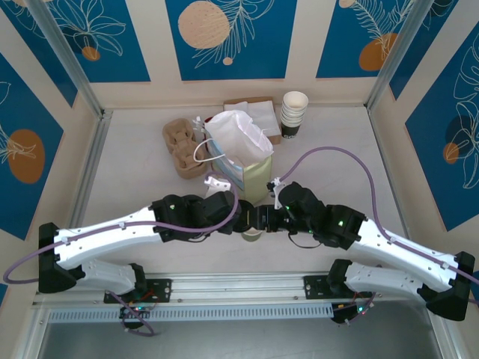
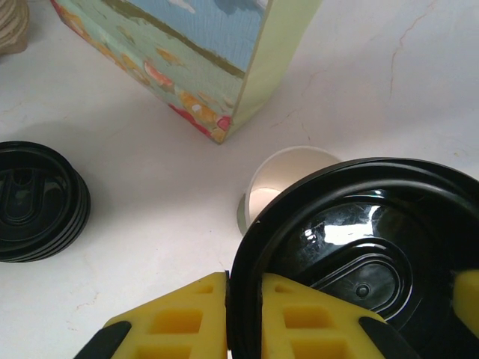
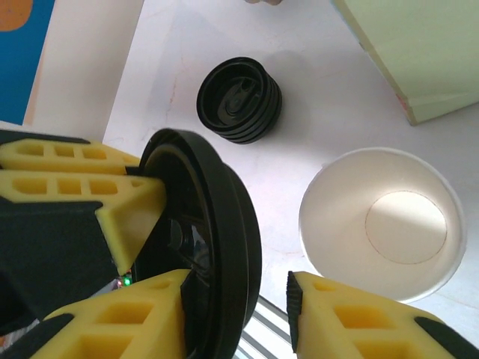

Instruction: Pack the takeout coffee

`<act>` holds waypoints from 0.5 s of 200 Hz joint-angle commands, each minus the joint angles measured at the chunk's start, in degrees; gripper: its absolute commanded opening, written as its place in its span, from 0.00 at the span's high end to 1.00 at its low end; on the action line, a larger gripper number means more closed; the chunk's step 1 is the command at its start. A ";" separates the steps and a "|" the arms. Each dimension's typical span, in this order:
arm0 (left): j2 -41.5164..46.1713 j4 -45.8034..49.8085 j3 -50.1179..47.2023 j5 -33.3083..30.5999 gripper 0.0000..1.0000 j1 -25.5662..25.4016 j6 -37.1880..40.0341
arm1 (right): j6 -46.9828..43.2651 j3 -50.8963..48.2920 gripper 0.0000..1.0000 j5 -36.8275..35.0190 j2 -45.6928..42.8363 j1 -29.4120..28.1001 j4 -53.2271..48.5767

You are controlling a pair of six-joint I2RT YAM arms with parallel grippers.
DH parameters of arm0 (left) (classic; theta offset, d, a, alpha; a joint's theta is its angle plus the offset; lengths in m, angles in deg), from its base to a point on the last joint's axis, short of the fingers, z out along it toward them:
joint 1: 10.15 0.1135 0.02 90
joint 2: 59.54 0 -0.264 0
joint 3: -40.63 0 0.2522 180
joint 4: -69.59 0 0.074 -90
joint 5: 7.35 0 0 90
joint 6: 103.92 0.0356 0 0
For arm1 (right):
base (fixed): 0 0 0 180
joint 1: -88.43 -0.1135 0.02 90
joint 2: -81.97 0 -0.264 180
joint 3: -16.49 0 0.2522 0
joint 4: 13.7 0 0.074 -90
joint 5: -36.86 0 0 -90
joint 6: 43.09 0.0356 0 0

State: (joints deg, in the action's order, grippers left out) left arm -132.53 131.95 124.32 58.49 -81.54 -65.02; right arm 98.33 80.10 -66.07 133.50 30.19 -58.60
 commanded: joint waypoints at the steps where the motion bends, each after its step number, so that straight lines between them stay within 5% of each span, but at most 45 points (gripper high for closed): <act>1: -1.01 -1.05 2.03 0.73 0.86 -1.13 -0.22 | 0.26 -0.71 0.65 1.31 -0.14 0.94 1.30; 62: -3.04 -0.65 4.75 0.65 0.85 -1.42 2.02 | -0.43 -0.06 0.97 2.80 0.02 3.64 0.21; 100: -0.90 -4.63 5.24 1.95 0.55 -1.41 9.18 | -1.48 2.15 1.00 4.61 -0.78 7.43 -6.21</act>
State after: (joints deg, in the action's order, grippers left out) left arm -135.02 130.42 127.91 58.97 -82.29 -61.67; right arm 97.83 79.75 -63.97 133.85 35.24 -60.91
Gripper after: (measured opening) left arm 0.365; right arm 0.052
